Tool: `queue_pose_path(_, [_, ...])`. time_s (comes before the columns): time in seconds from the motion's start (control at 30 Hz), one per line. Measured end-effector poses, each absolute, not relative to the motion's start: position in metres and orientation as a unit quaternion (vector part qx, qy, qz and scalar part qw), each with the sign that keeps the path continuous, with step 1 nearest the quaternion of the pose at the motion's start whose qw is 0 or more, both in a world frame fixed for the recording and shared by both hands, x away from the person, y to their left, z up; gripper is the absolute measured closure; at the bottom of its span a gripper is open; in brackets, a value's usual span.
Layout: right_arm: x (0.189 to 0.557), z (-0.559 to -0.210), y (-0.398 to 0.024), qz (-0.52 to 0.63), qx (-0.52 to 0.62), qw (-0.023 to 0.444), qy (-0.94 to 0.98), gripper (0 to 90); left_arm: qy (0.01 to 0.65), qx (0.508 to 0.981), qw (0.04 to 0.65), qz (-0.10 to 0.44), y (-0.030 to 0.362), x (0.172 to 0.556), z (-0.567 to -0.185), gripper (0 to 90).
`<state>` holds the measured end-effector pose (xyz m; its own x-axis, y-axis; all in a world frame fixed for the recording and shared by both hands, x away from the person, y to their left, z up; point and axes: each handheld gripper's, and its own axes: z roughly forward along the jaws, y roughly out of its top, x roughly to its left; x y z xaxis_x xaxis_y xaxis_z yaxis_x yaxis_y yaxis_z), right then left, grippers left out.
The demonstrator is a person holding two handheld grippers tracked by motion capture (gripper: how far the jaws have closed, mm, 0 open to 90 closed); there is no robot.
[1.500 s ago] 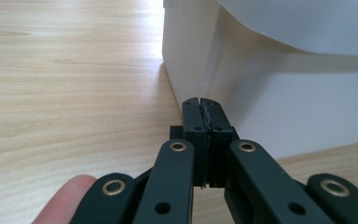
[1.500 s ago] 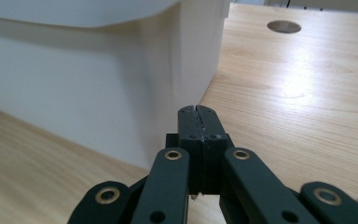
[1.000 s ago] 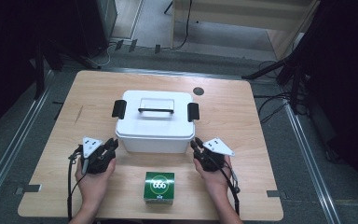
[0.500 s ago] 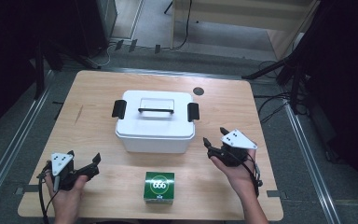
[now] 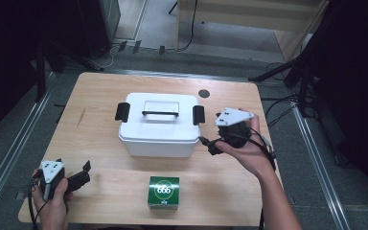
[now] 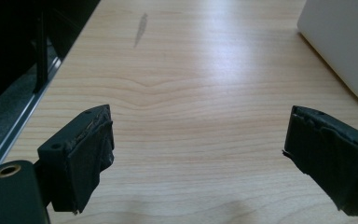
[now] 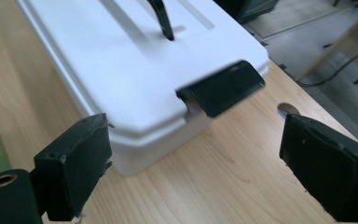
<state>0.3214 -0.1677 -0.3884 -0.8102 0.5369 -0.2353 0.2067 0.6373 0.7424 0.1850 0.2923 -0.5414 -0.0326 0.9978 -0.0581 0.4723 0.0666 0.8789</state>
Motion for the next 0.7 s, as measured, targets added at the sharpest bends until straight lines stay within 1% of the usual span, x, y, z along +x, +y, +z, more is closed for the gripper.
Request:
queue_pose_path(0.07, [0.326,-0.383,-0.162,0.364,0.203,0.224,0.881,8.9,0.625,0.579,0.385,0.355,0.296,0.183,-0.541,8.4])
queue_pose_path(0.13, [0.332,-0.379,-0.157,0.36,0.194,0.21,0.888,9.1,0.621,0.574,0.391,0.365,0.299,0.182,-0.541,8.4])
queue_pose_path(0.2, [0.338,-0.375,-0.153,0.357,0.184,0.196,0.894,12.8,0.619,0.567,0.391,0.376,0.301,0.182,-0.541,8.4])
queue_pose_path(0.3, [0.347,-0.372,-0.145,0.33,0.172,0.191,0.908,13.8,0.619,0.564,0.387,0.385,0.303,0.182,-0.543,8.4])
queue_pose_path(0.5, [0.363,-0.364,-0.132,0.314,0.148,0.166,0.923,14.0,0.614,0.579,0.378,0.382,0.3,0.188,-0.549,8.4])
queue_pose_path(0.57, [0.367,-0.362,-0.127,0.318,0.143,0.156,0.924,15.9,0.611,0.584,0.377,0.379,0.3,0.19,-0.551,8.3])
queue_pose_path(0.7, [0.373,-0.362,-0.115,0.297,0.133,0.153,0.933,19.0,0.608,0.586,0.38,0.378,0.301,0.191,-0.551,8.3])
